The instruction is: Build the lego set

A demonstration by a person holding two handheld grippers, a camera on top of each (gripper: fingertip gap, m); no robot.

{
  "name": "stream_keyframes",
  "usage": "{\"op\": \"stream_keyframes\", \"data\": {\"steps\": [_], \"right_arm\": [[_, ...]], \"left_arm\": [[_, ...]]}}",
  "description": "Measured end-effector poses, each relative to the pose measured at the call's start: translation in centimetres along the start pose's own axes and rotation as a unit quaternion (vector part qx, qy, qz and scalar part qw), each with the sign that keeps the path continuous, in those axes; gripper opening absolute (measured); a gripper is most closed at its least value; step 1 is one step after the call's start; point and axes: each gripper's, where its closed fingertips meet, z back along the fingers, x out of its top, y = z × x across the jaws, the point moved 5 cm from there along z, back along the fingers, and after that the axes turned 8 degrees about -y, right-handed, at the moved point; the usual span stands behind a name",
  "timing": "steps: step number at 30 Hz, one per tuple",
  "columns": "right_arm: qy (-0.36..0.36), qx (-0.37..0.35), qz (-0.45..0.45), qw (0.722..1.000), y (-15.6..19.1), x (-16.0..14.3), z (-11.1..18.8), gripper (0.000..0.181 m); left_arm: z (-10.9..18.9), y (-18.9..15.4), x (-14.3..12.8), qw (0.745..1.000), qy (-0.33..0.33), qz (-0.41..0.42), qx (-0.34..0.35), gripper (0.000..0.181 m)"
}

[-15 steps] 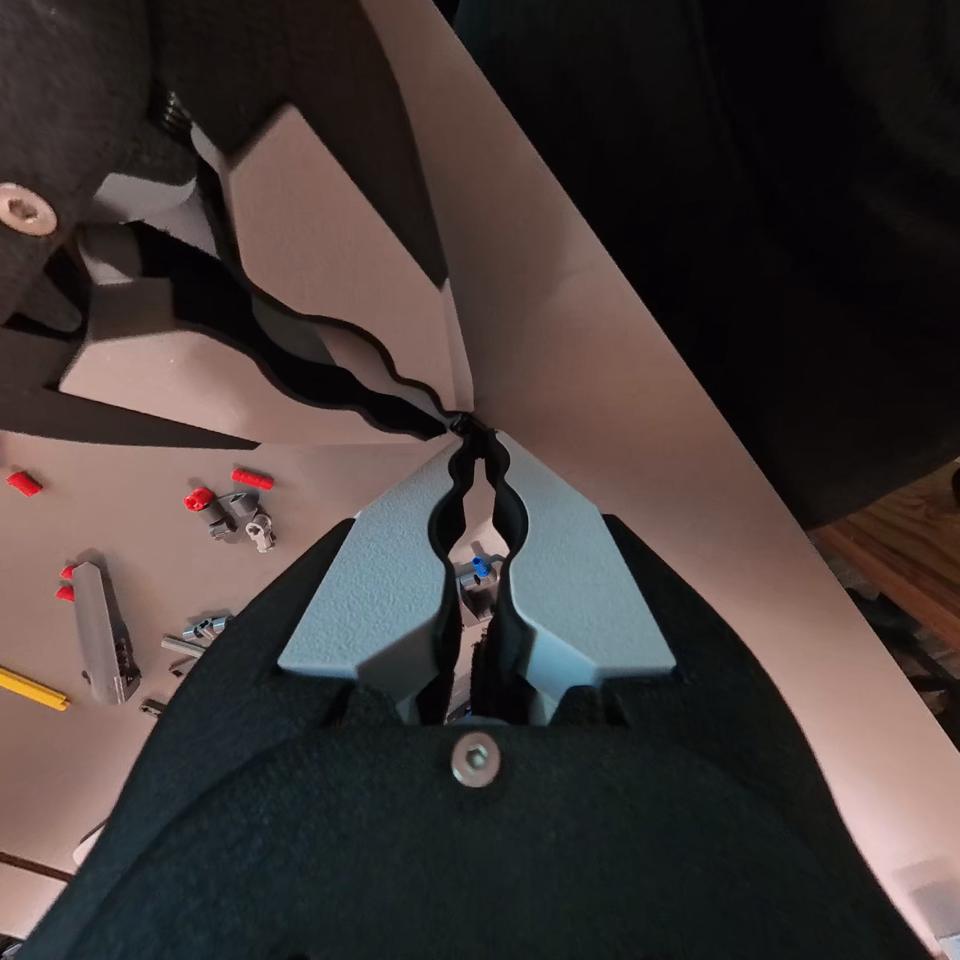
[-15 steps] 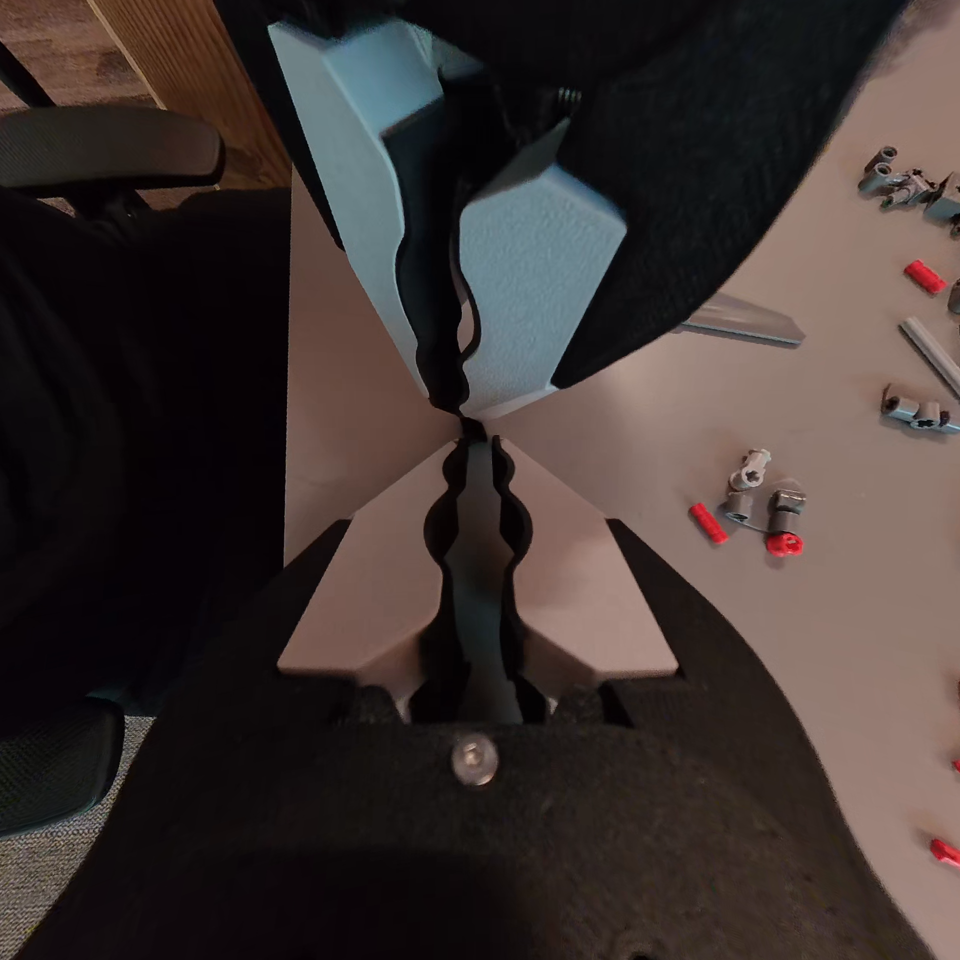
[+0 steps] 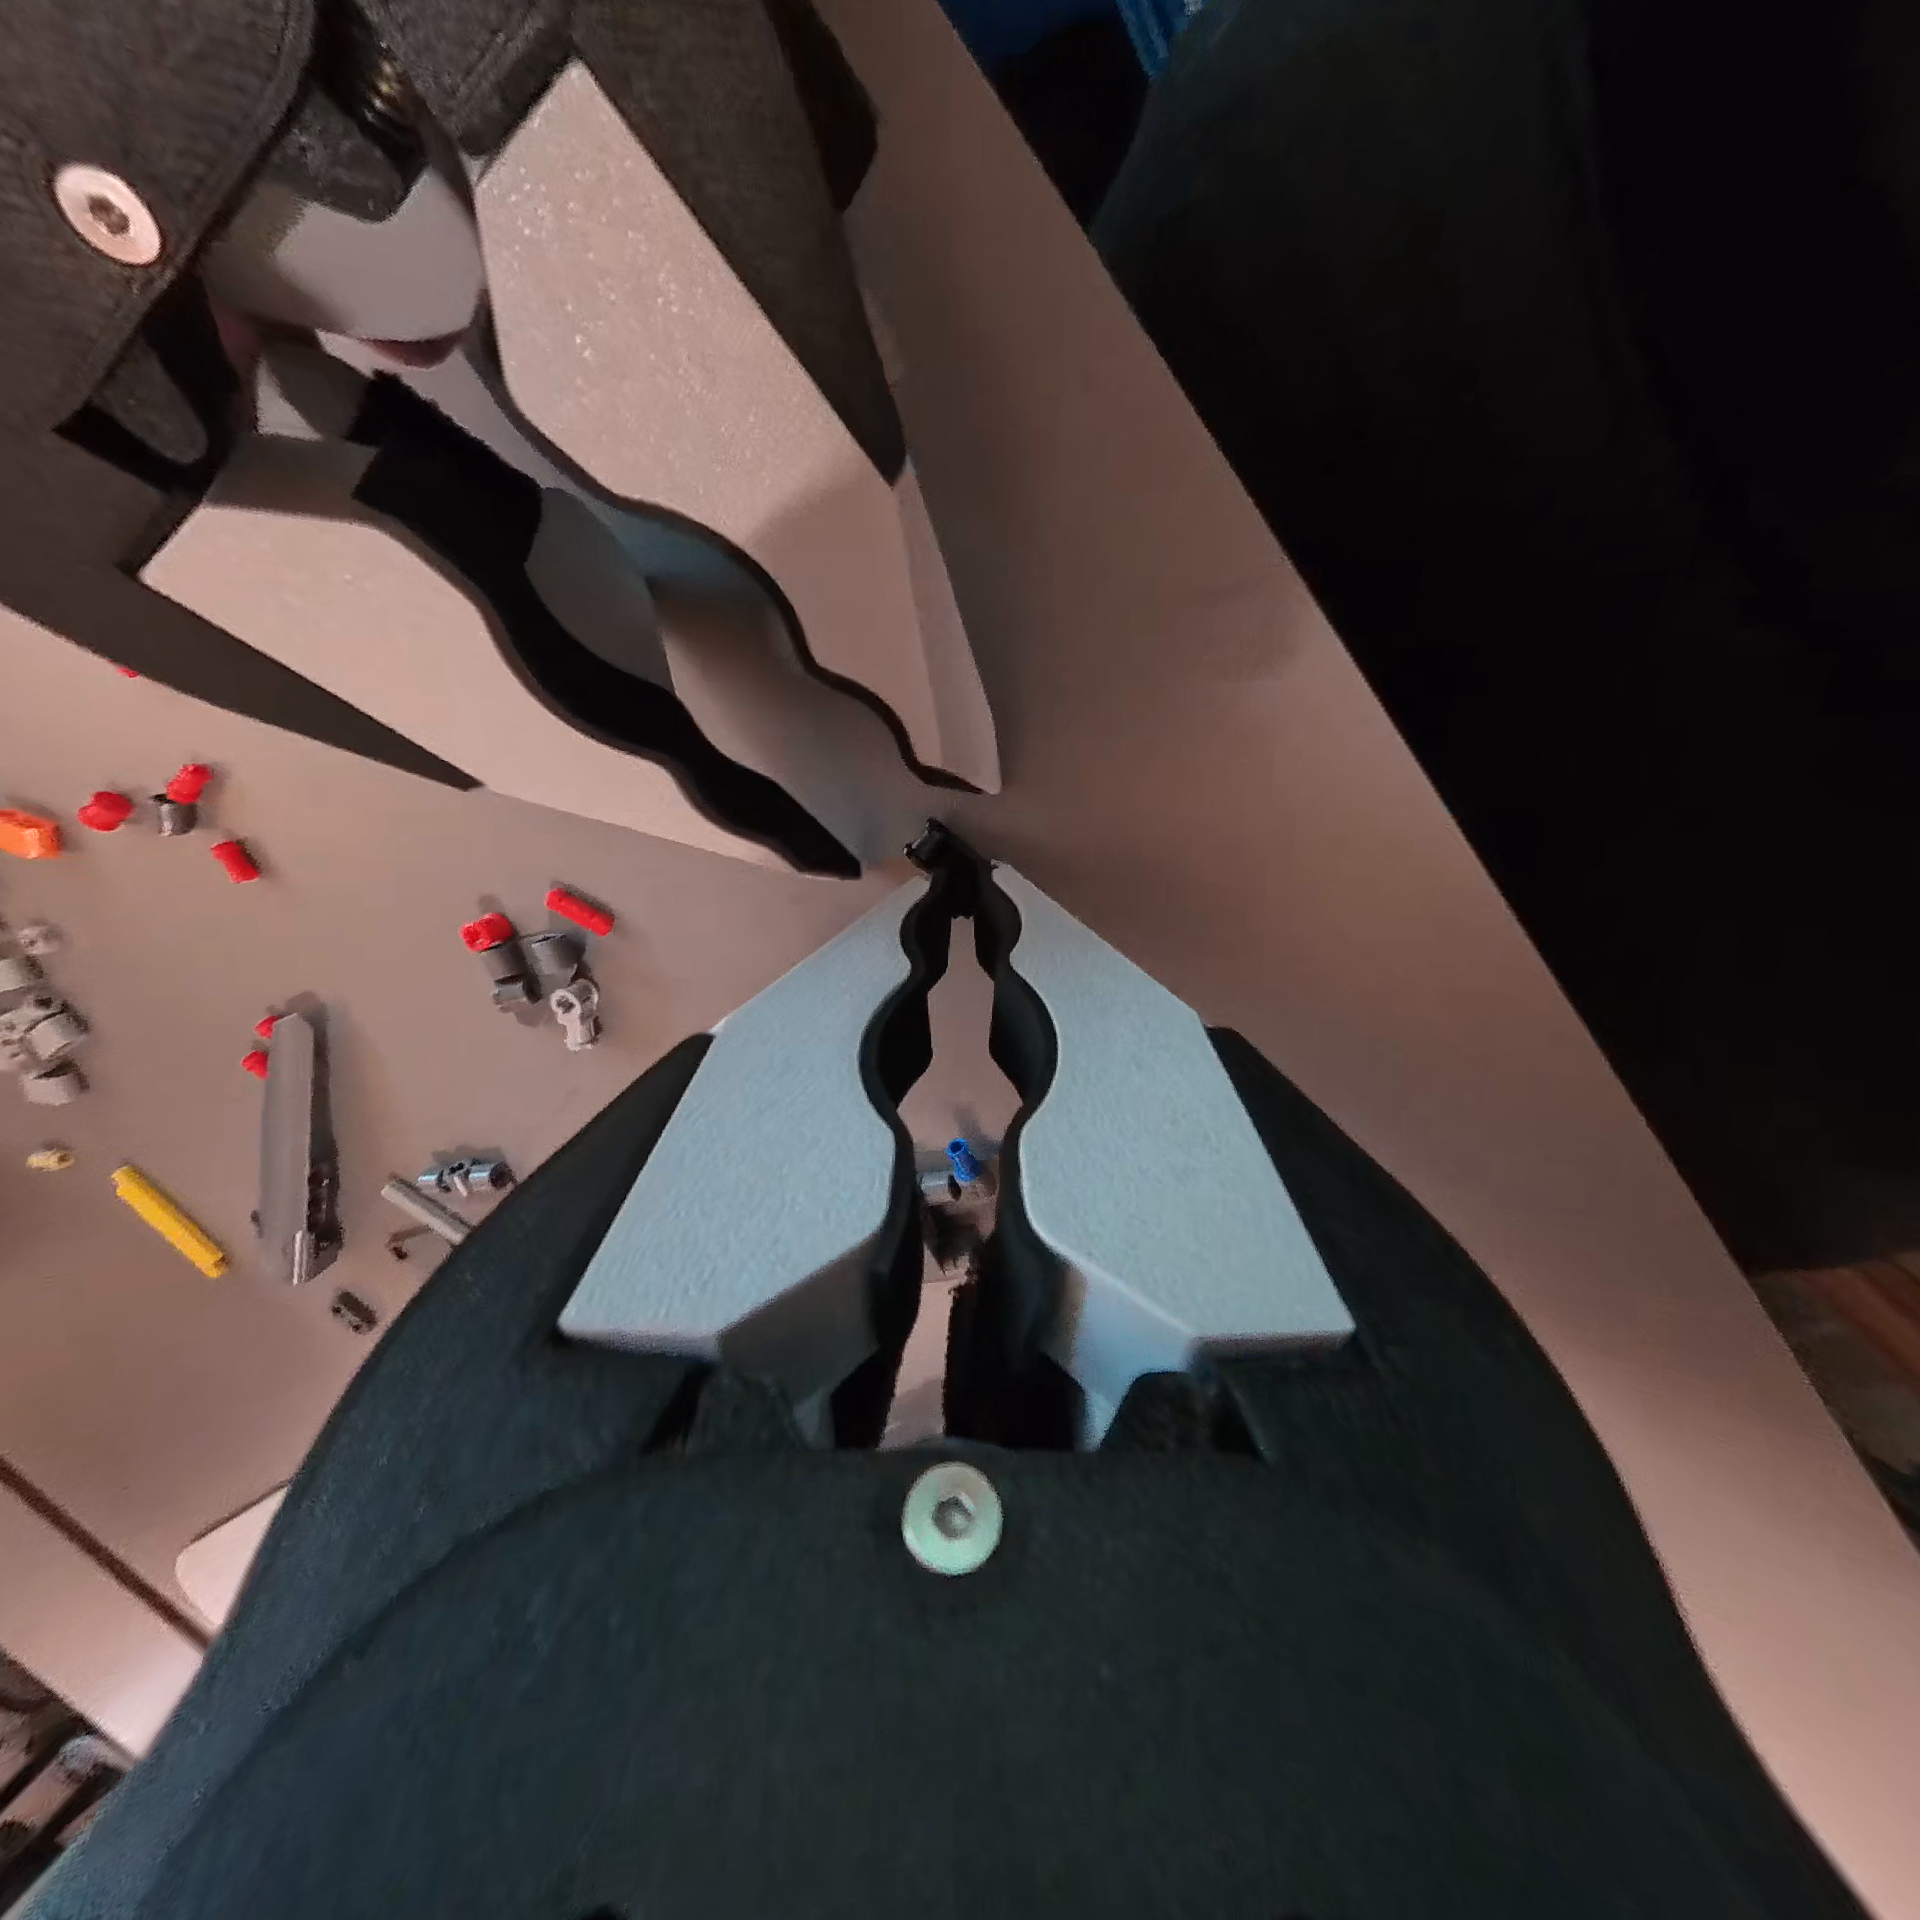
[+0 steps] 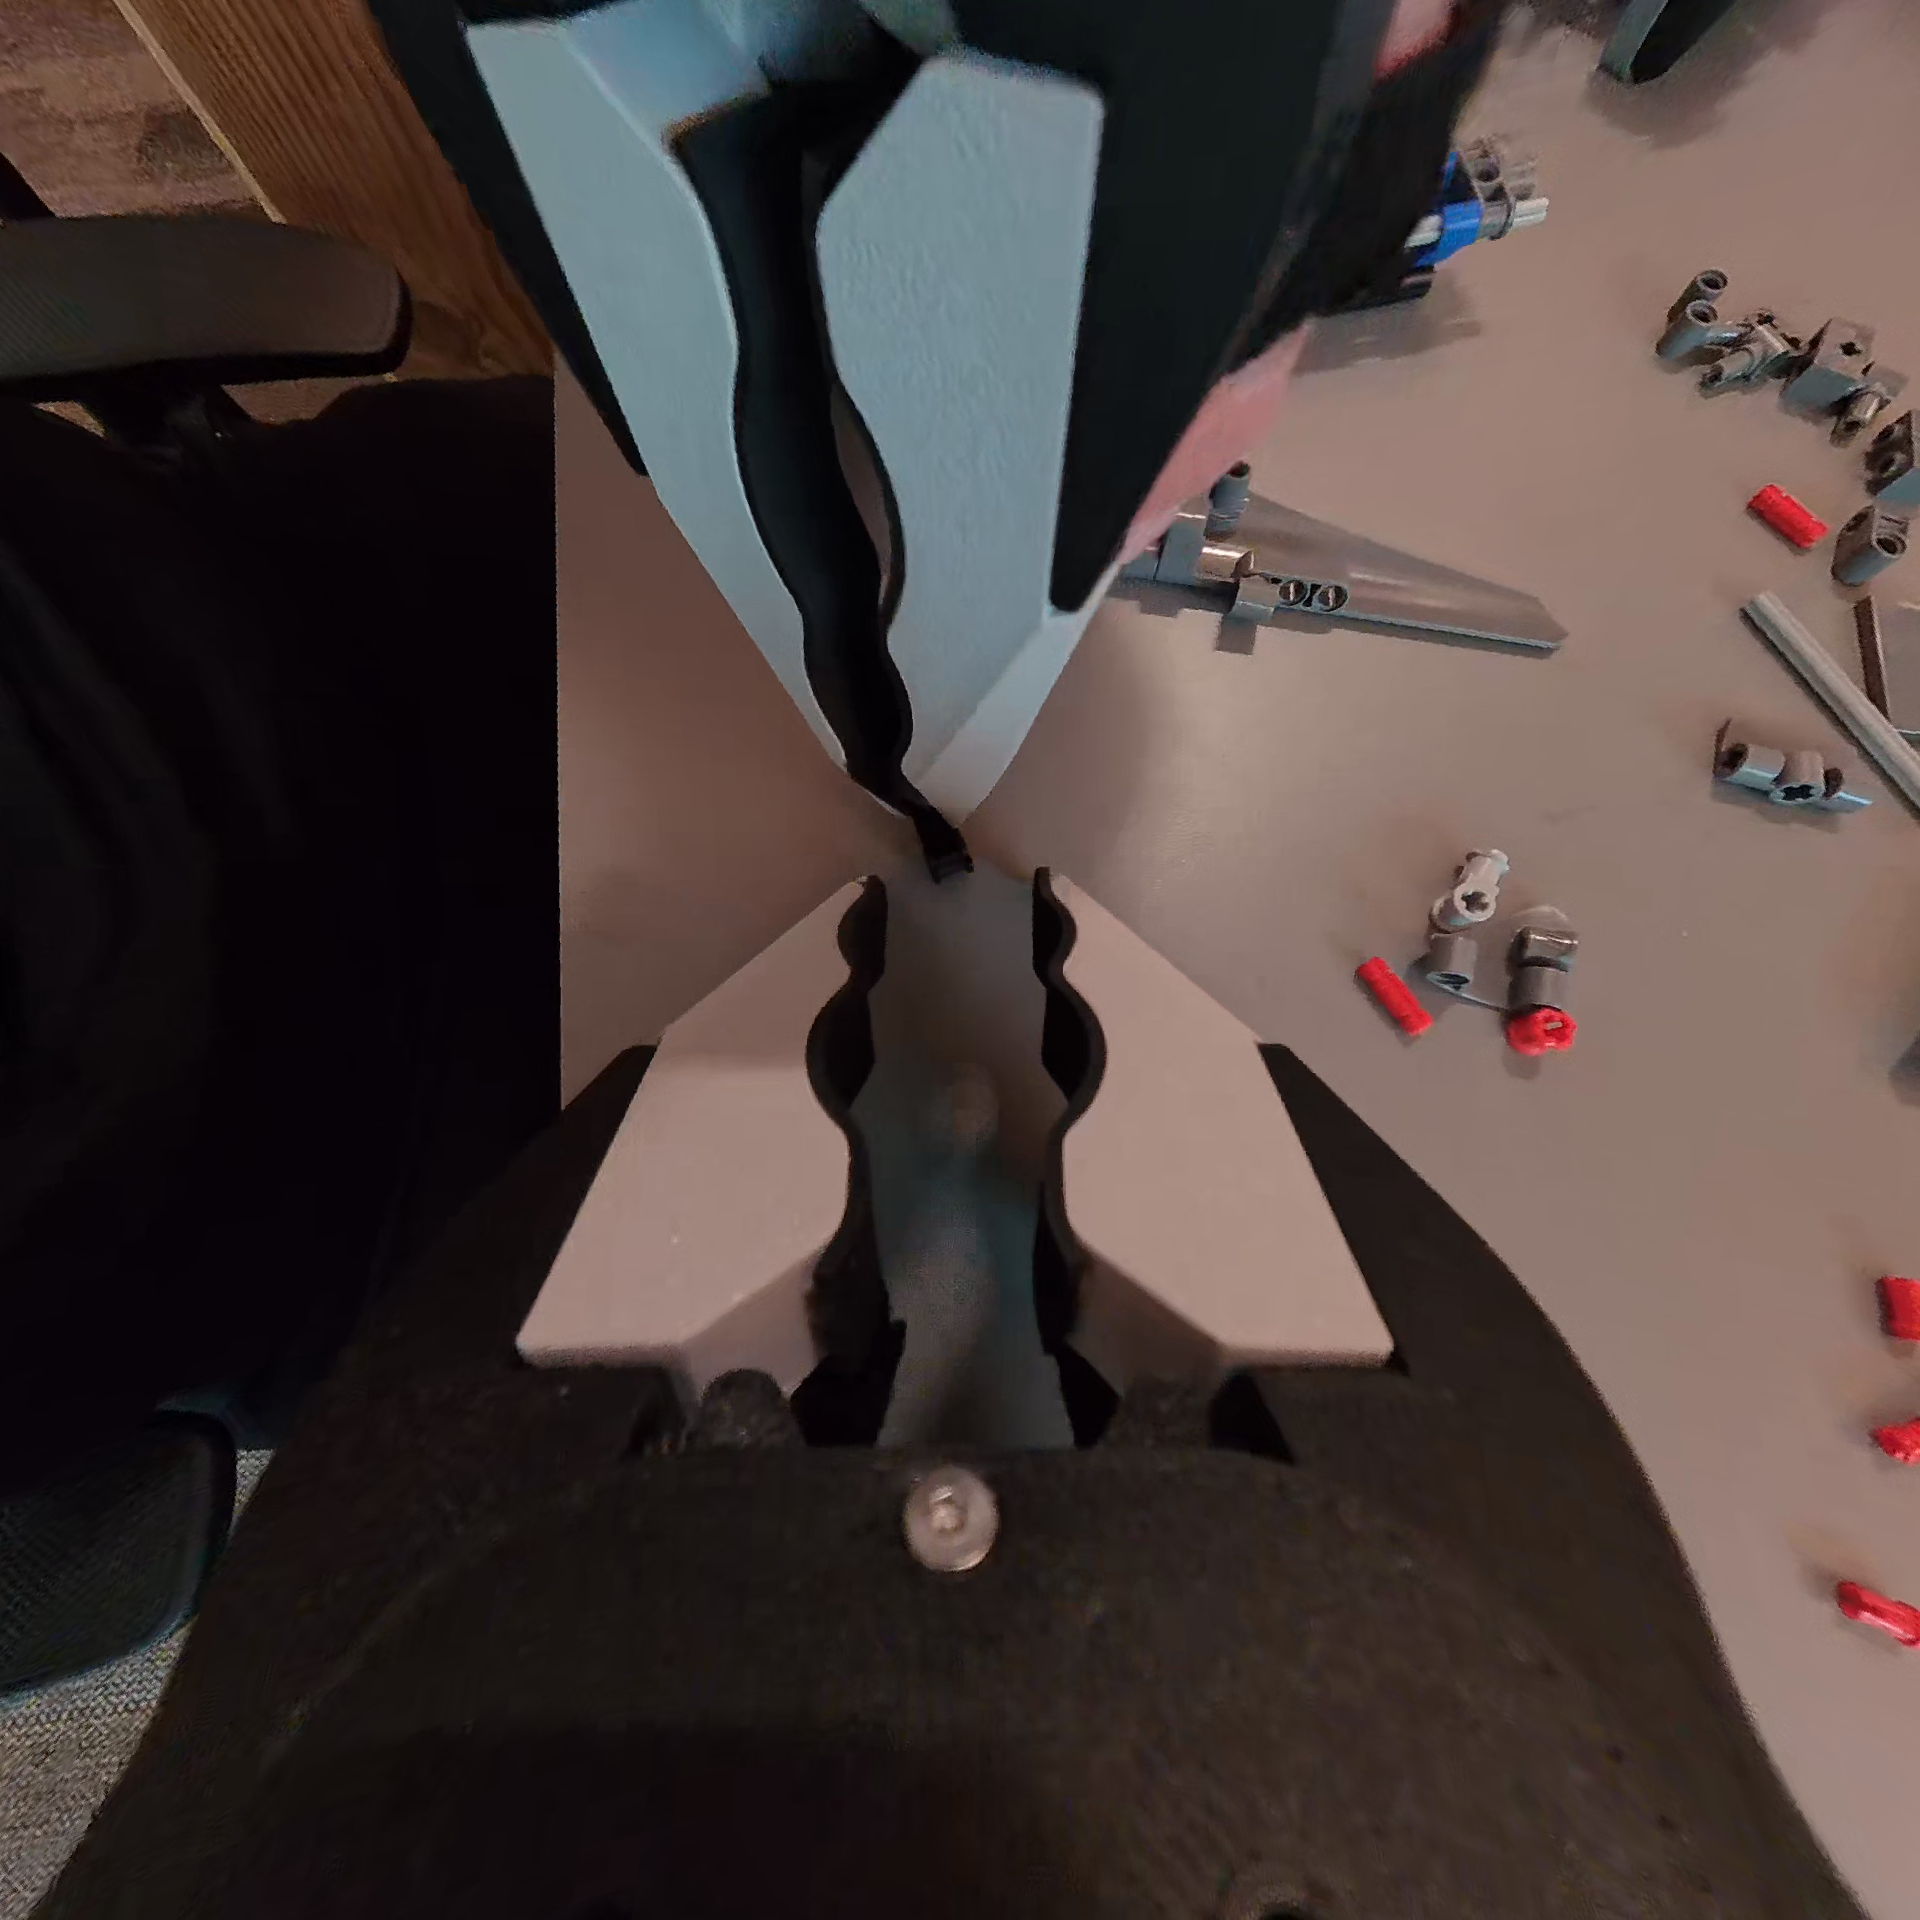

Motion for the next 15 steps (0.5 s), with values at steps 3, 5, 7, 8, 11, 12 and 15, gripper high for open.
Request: {"op": "stream_keyframes", "data": {"steps": [3, 5, 7, 8, 11, 12, 15], "right_arm": [[-0.007, -0.002, -0.004, 1.000, -0.1, 0.1, 0.1, 0.032], [-0.009, -0.004, -0.007, 1.000, -0.2, 0.1, 0.2, 0.034], [-0.010, -0.008, -0.007, 1.000, -0.3, 0.1, 0.2, 0.037], [-0.011, -0.012, -0.005, 1.000, -0.3, 0.1, 0.2, 0.038], [-0.018, -0.035, 0.006, 0.999, -0.4, 0.3, 0.4, 0.043], [-0.021, -0.047, 0.011, 0.999, -0.5, 0.3, 0.4, 0.044], [-0.024, -0.088, 0.031, 0.995, -0.7, 0.4, 0.5, 0.047]], "left_arm": [[0.4, 0.1, -0.1, 0.999, -0.007, 0.002, 0.052, 0.001], [1.1, 0.2, -0.4, 0.996, -0.011, 0.008, 0.091, 0.001], [1.8, 0.1, -0.7, 0.992, -0.010, 0.017, 0.125, 0.001], [2.2, 0.1, -0.9, 0.990, -0.012, 0.025, 0.141, 0.001], [3.4, 0.1, -1.4, 0.981, -0.039, 0.058, 0.179, 0.001], [3.7, 0.0, -1.6, 0.978, -0.044, 0.068, 0.190, 0.001], [4.3, -0.3, -2.1, 0.969, -0.068, 0.099, 0.214, 0.001]]}}
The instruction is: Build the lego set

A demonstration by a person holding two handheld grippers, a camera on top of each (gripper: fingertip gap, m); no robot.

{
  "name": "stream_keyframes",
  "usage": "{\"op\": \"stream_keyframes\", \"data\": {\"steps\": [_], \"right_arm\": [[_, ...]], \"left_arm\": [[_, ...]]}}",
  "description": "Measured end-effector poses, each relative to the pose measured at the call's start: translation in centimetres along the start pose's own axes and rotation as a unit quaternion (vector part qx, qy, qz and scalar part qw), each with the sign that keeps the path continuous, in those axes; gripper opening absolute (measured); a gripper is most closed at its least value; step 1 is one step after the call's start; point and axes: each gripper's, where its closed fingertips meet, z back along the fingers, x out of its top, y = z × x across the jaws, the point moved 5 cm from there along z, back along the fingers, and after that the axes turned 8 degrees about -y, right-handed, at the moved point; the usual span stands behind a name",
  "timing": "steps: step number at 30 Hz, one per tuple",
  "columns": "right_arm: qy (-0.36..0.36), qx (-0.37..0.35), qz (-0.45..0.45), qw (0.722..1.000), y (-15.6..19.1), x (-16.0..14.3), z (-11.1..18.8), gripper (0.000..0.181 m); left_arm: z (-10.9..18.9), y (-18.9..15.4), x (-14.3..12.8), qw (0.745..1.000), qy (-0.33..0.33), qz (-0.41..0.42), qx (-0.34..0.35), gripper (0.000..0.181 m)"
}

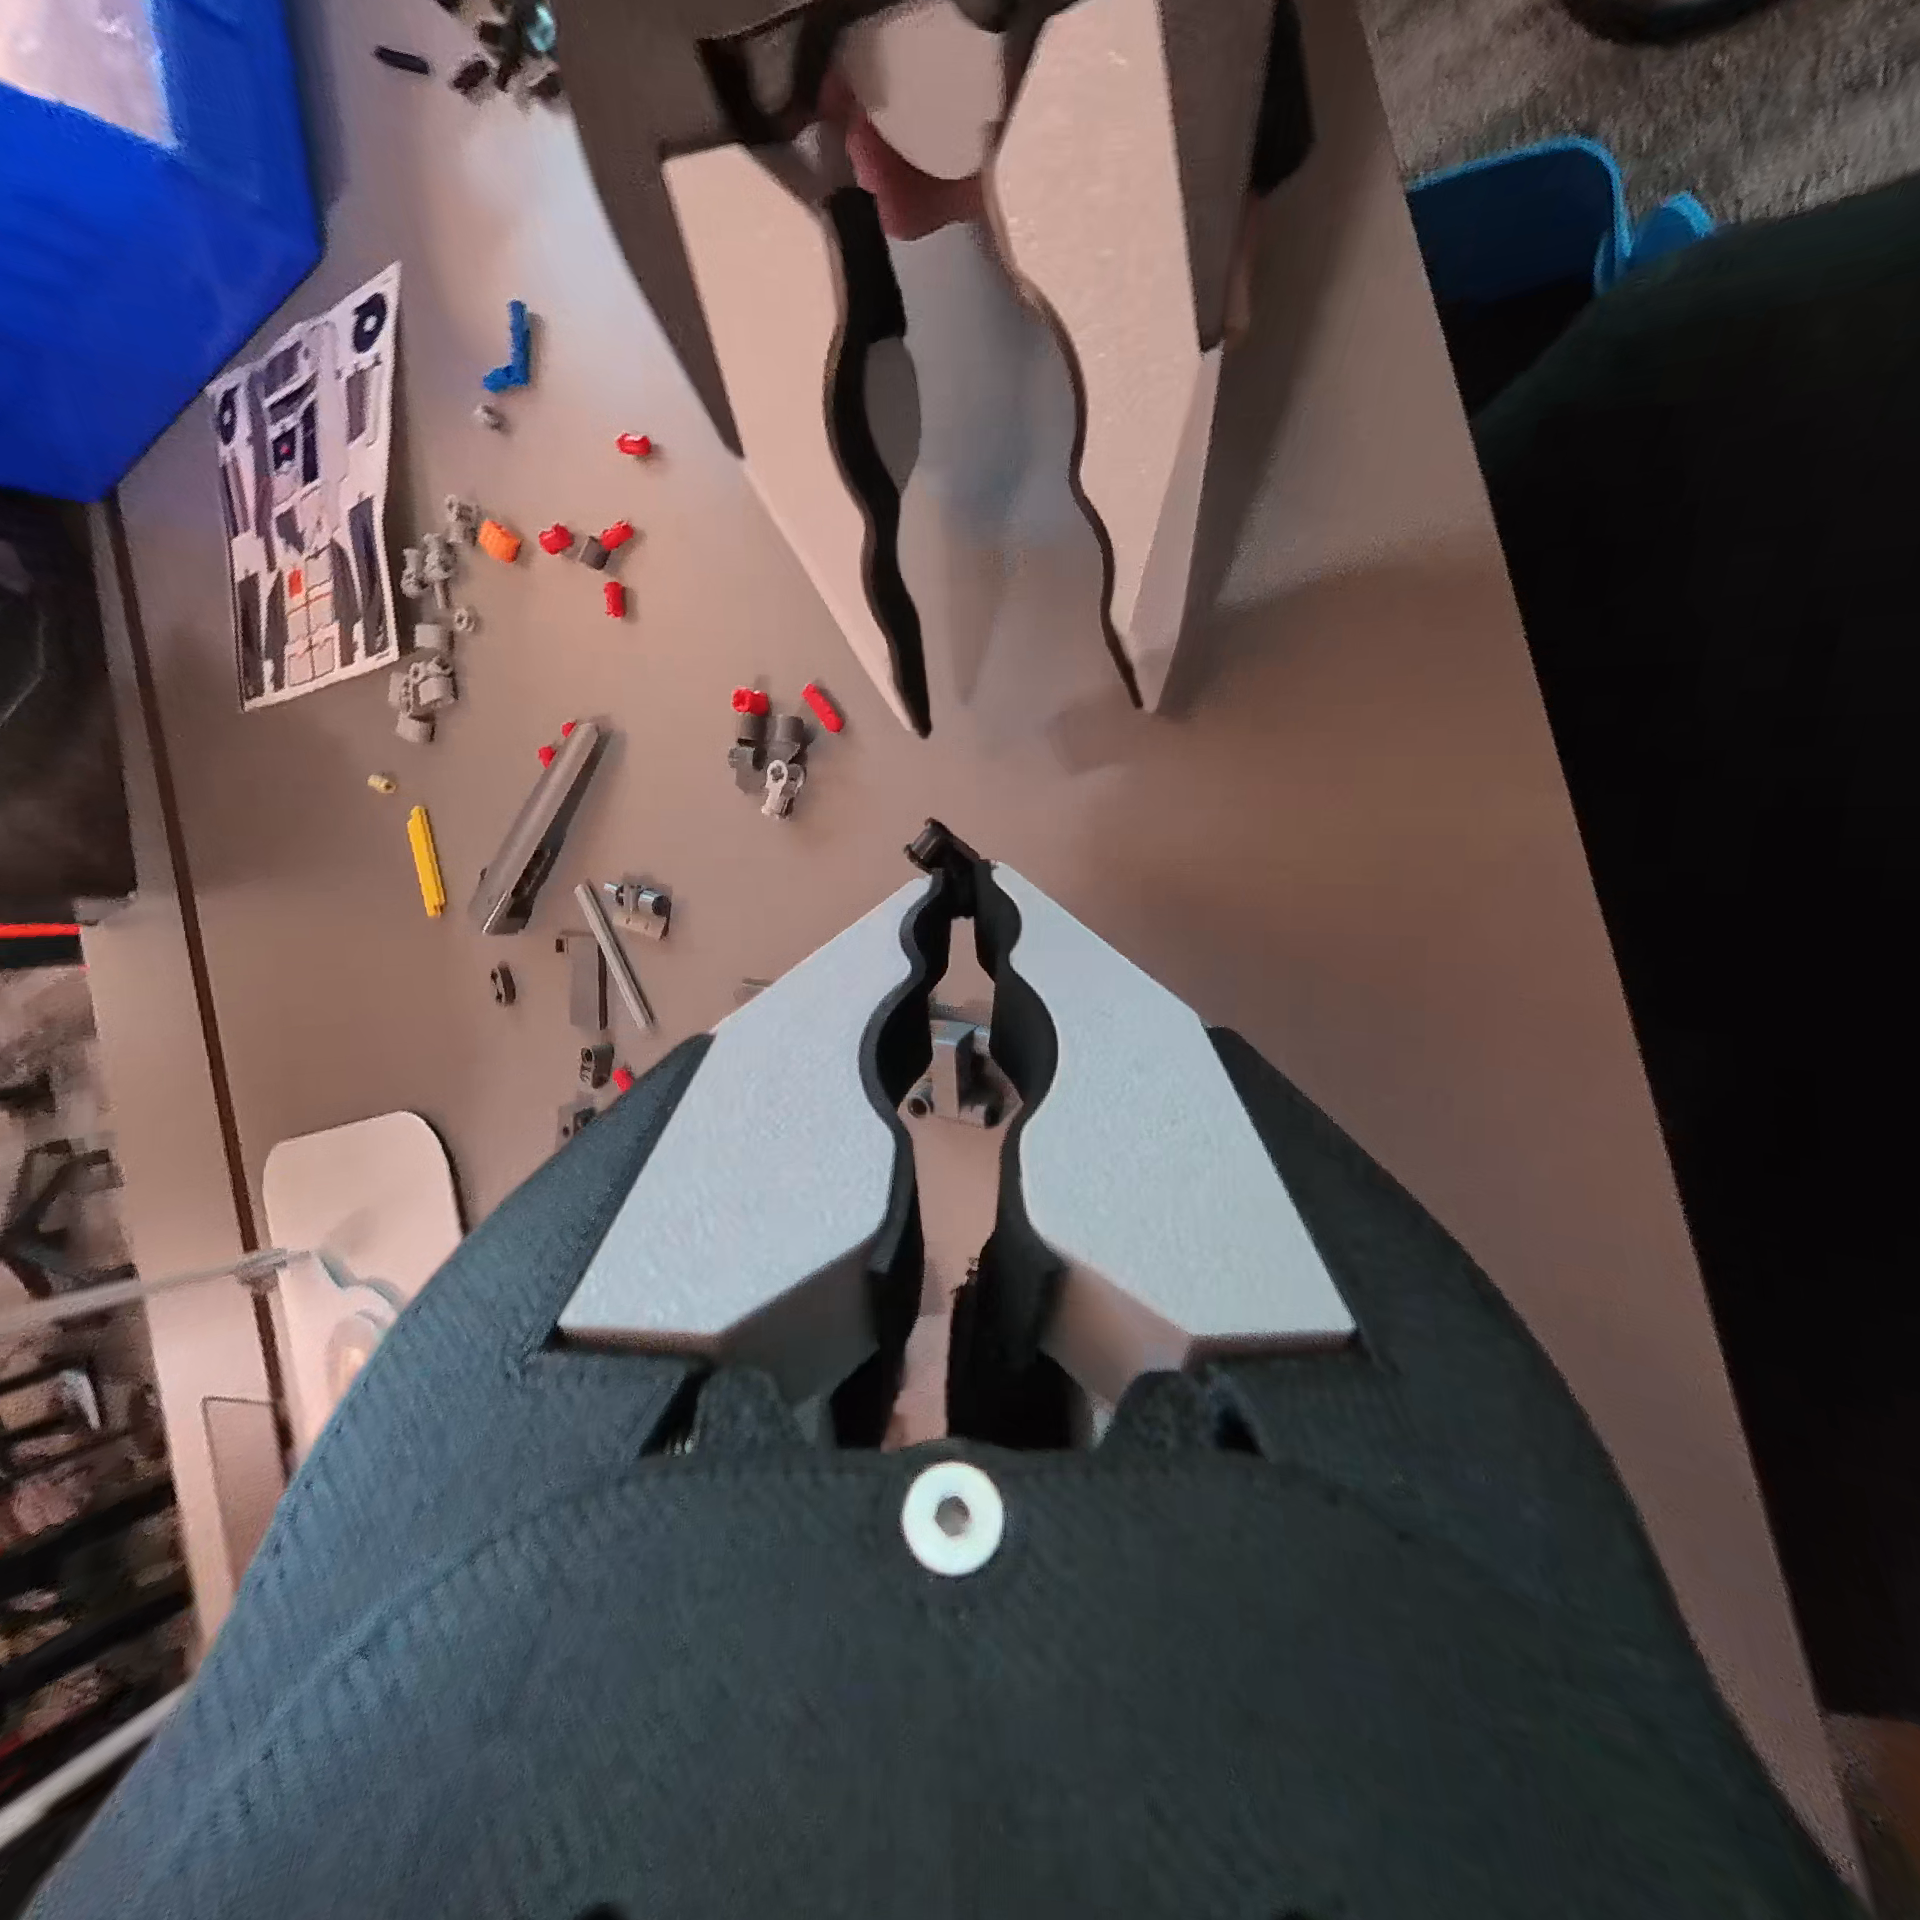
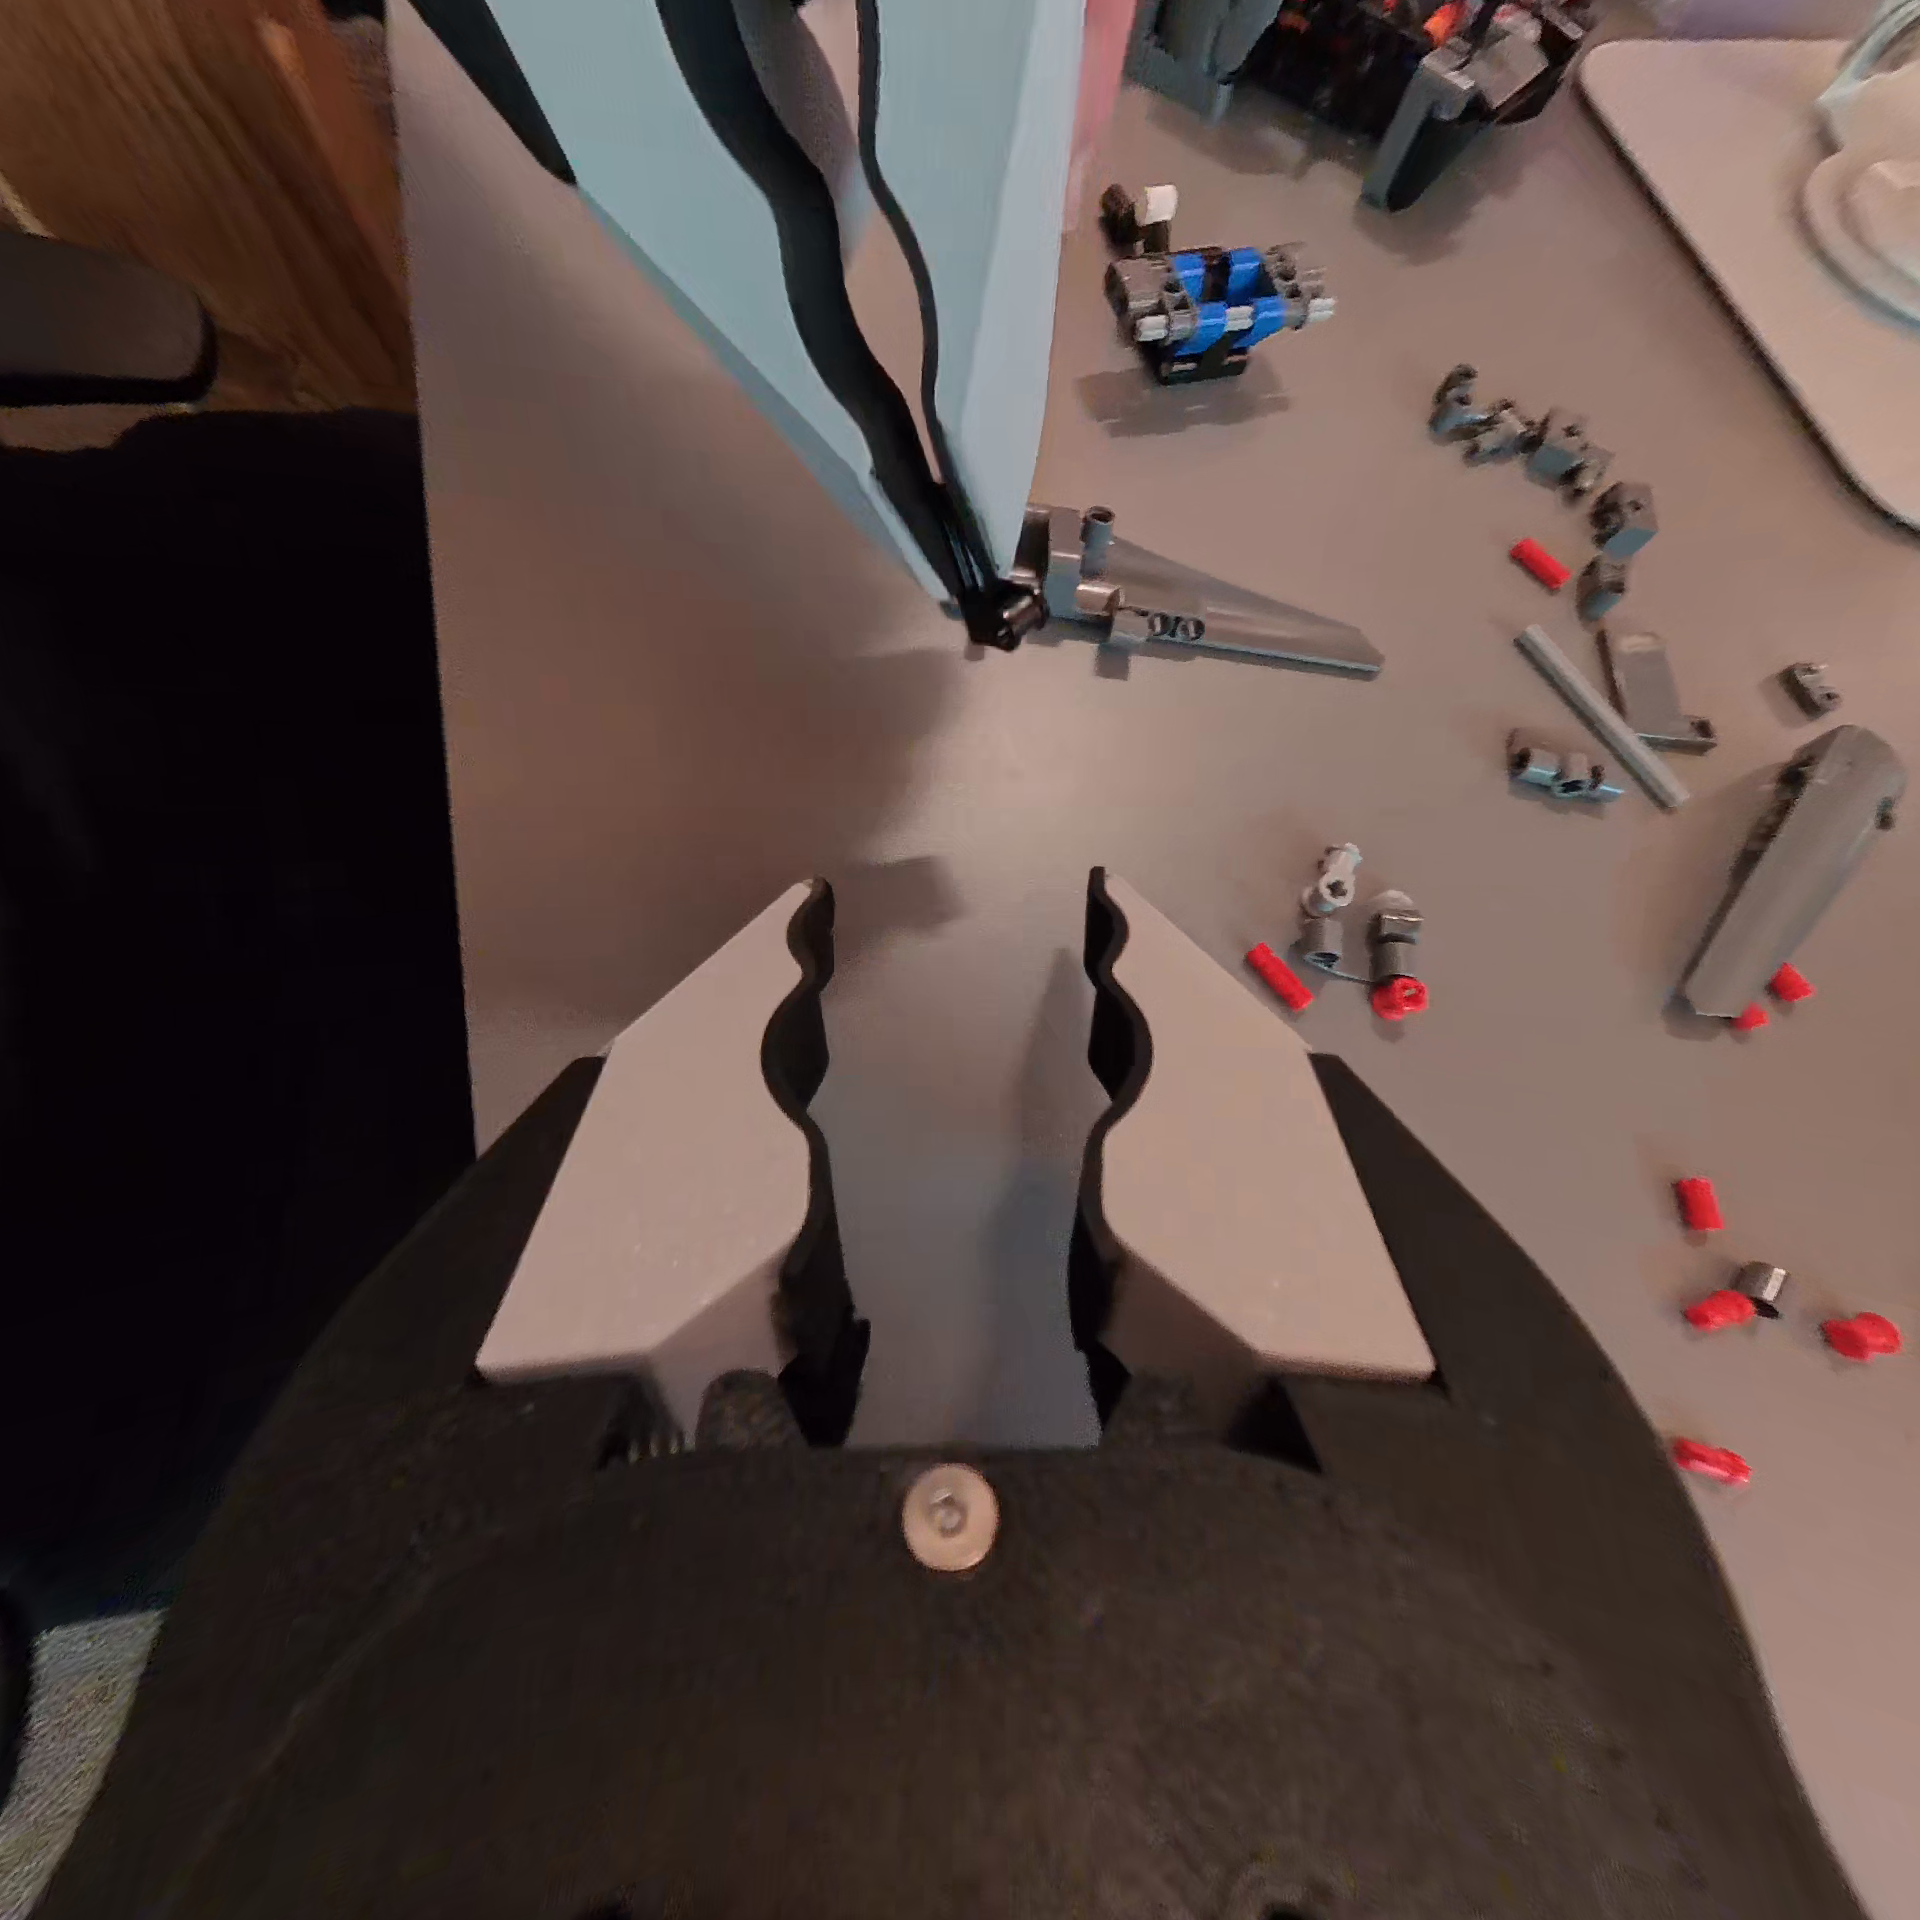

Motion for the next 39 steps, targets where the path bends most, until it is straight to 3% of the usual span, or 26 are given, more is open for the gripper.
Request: {"op": "stream_keyframes", "data": {"steps": [13, 23, 34, 39], "right_arm": [[-0.135, -0.164, 0.081, 0.974, 0.3, 4.6, 0.1, 0.046], [-0.139, -0.253, 0.163, 0.943, 1.1, 6.7, -1.7, 0.049], [-0.153, -0.292, 0.151, 0.932, 0.3, 6.8, -0.9, 0.055], [-0.161, -0.298, 0.159, 0.927, 0.4, 7.1, -0.7, 0.051]], "left_arm": [[2.4, 1.1, 0.1, 0.985, -0.085, 0.131, 0.068, 0.001], [3.2, 1.7, 0.5, 0.966, -0.153, 0.192, 0.086, 0.001], [4.2, 2.3, 0.5, 0.945, -0.215, 0.212, 0.125, 0.002], [4.2, 2.0, 0.9, 0.937, -0.243, 0.224, 0.111, 0.002]]}}
